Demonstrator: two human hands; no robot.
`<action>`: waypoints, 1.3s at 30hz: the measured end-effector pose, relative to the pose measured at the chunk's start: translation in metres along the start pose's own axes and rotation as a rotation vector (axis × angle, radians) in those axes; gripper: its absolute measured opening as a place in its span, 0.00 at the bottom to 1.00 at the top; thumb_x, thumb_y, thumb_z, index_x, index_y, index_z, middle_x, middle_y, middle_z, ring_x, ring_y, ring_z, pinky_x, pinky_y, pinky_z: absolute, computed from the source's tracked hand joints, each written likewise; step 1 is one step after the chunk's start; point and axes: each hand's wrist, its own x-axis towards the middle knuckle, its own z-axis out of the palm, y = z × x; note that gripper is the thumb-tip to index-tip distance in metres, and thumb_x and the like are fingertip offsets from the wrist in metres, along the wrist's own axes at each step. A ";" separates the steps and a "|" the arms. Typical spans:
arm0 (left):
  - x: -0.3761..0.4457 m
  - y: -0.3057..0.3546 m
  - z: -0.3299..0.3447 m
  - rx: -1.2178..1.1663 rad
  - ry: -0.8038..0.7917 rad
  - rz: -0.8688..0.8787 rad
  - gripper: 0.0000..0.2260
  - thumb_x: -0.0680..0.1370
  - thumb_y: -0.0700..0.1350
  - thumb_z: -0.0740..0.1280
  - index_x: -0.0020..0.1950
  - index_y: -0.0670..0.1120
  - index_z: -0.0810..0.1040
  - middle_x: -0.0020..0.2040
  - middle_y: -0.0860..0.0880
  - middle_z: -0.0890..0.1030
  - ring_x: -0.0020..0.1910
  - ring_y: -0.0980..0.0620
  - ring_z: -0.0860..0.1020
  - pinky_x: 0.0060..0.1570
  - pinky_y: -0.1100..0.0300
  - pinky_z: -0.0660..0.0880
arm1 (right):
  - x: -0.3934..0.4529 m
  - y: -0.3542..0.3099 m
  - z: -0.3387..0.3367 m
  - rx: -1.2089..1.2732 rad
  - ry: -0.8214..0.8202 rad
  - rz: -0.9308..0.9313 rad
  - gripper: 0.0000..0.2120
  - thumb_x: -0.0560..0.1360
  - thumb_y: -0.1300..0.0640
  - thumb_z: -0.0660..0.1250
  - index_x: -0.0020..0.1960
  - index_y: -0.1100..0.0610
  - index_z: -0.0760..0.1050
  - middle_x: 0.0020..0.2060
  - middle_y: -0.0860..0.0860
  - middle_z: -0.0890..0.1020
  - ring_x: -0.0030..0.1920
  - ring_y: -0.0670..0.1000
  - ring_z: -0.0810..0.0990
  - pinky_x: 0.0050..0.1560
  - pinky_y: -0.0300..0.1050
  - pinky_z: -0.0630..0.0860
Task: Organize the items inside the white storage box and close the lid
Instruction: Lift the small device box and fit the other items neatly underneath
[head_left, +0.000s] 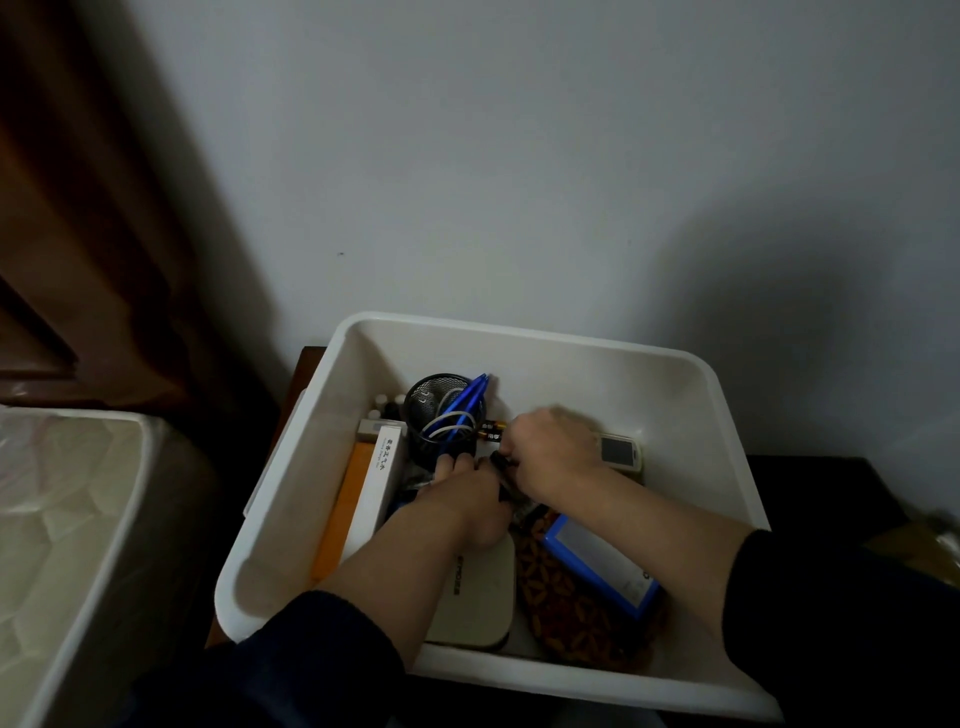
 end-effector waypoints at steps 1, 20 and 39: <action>0.000 -0.001 0.000 0.001 0.000 0.003 0.28 0.84 0.52 0.62 0.83 0.46 0.59 0.80 0.41 0.60 0.81 0.37 0.52 0.78 0.37 0.61 | 0.001 -0.001 0.001 0.031 0.007 -0.007 0.11 0.77 0.57 0.72 0.59 0.50 0.84 0.52 0.52 0.84 0.51 0.54 0.84 0.54 0.52 0.84; -0.001 -0.003 -0.003 0.103 -0.083 -0.004 0.29 0.86 0.50 0.58 0.85 0.41 0.56 0.84 0.40 0.52 0.83 0.36 0.49 0.80 0.36 0.56 | -0.008 0.005 -0.007 -0.126 -0.065 -0.032 0.07 0.74 0.52 0.75 0.51 0.48 0.85 0.45 0.49 0.82 0.46 0.52 0.82 0.49 0.49 0.84; -0.002 -0.005 -0.005 0.028 -0.047 0.129 0.30 0.87 0.46 0.56 0.87 0.50 0.48 0.87 0.54 0.47 0.84 0.41 0.47 0.81 0.45 0.51 | 0.000 0.034 -0.042 -0.059 0.088 -0.019 0.06 0.78 0.50 0.73 0.54 0.46 0.86 0.51 0.47 0.86 0.54 0.52 0.84 0.53 0.46 0.80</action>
